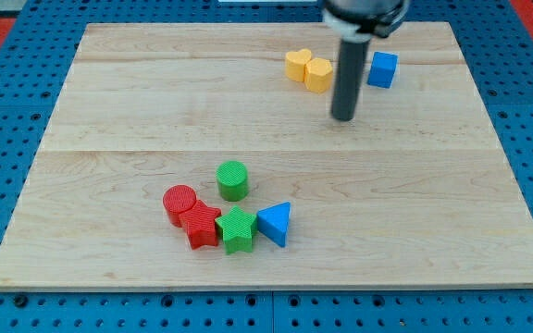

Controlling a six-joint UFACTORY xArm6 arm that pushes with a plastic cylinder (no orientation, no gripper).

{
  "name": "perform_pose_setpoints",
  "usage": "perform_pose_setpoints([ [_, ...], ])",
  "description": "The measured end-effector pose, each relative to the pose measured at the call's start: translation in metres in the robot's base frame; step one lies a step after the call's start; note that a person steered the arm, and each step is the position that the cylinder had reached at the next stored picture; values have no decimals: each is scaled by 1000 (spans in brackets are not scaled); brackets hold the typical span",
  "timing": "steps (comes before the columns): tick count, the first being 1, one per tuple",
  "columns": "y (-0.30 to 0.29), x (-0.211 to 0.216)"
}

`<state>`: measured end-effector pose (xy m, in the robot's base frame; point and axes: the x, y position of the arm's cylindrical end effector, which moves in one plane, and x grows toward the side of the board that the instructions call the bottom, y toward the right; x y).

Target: Separate the yellow heart from the yellow hexagon

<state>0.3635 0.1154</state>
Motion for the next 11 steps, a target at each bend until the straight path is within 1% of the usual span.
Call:
perform_pose_setpoints([
  [1, 31, -55],
  [4, -11, -97],
  [5, -10, -98],
  [6, -7, -86],
  [7, -46, -78],
  [8, -50, -79],
  [9, -47, -108],
  [10, -67, -87],
  [11, -101, -28],
])
